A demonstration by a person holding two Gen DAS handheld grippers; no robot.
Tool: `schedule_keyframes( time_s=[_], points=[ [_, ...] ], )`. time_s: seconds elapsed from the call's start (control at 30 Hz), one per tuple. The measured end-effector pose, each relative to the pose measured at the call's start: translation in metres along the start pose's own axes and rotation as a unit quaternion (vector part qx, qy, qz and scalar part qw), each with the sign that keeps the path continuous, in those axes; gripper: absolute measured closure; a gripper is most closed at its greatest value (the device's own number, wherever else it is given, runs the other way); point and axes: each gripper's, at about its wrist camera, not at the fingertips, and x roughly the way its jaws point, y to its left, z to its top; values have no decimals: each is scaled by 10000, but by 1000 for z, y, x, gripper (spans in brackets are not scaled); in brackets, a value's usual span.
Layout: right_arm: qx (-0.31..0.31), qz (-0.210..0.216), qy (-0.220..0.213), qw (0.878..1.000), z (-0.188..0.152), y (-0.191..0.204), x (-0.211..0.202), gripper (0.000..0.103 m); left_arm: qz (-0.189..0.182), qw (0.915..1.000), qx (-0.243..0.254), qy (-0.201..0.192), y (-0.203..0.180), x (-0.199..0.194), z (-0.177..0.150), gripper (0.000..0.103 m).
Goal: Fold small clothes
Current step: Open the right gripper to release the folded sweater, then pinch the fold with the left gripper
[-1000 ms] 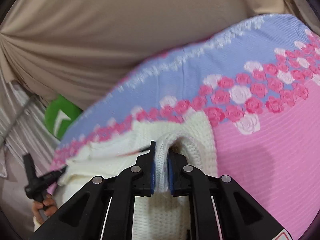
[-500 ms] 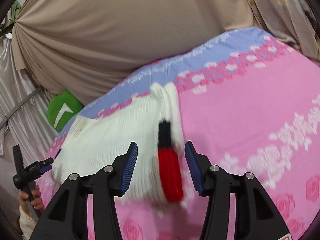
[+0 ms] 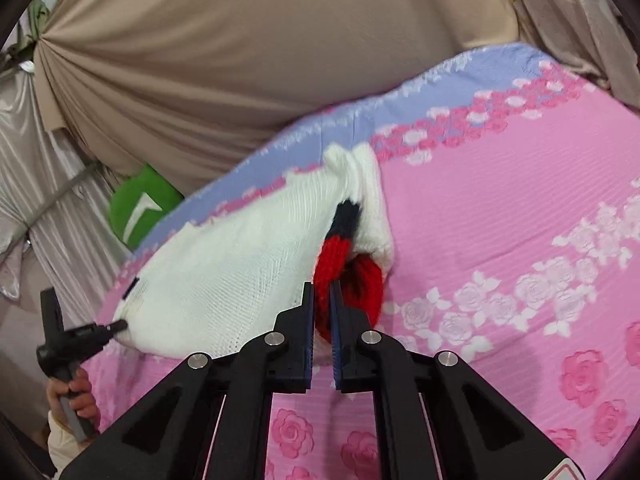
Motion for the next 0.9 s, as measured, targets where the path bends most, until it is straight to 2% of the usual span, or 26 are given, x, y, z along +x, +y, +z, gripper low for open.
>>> schedule_keyframes(
  time_s=[0.07, 0.13, 0.23, 0.3, 0.37, 0.43, 0.47, 0.5, 0.53, 0.57, 0.6, 0.63, 0.7, 0.83, 0.87, 0.9],
  points=[
    [-47, 3, -12, 10000, 0, -3, -18, 97, 16, 10000, 79, 5, 6, -16, -7, 95],
    [-152, -184, 110, 9997, -7, -5, -24, 97, 97, 9997, 149, 142, 12, -21, -18, 95],
    [-231, -606, 548, 9964, -26, -16, -11, 97, 254, 9982, 116, 536, 22, -8, -41, 95],
    [-389, -887, 835, 9918, -34, -21, 5, 96, 280, 9984, 149, 476, 22, -7, -47, 93],
    [-436, -833, 732, 9929, -27, -18, 4, 93, 173, 9990, 118, 407, 18, -16, -40, 91],
    [-578, -772, 312, 9949, -6, -4, -9, 87, 40, 9996, 209, 209, 8, -28, -25, 90],
    [-633, -726, 177, 9952, 5, 2, -13, 85, -6, 9994, 331, 53, 0, -36, -14, 80],
    [-680, -643, 61, 9956, 18, 8, -15, 75, -62, 9990, 414, -124, -7, -41, -2, 66],
    [-739, -550, -94, 9957, 33, 16, -13, 62, -123, 9984, 475, -273, -14, -42, 10, 58],
    [-804, -512, -175, 9953, 44, 22, -8, 56, -146, 9979, 498, -379, -19, -42, 20, 44],
    [-910, -526, -225, 9942, 55, 29, 2, 53, -128, 9975, 502, -480, -25, -37, 31, 34],
    [-985, -578, -239, 9932, 62, 35, 11, 49, -128, 9970, 534, -538, -32, -28, 44, 31],
    [-1063, -655, -34, 9922, 78, 43, 47, 44, -131, 9977, 547, -386, -39, 0, 63, 22],
    [-1041, -747, 608, 9899, 87, 38, 115, 44, -59, 9988, 364, 330, -38, 81, 82, 23],
    [-1101, -828, 852, 9868, 84, 36, 135, 44, -30, 9985, 246, 482, -34, 95, 82, 29],
    [-1168, -920, 990, 9839, 80, 36, 146, 47, 31, 9981, 182, 582, -31, 105, 80, 41]
  ],
)
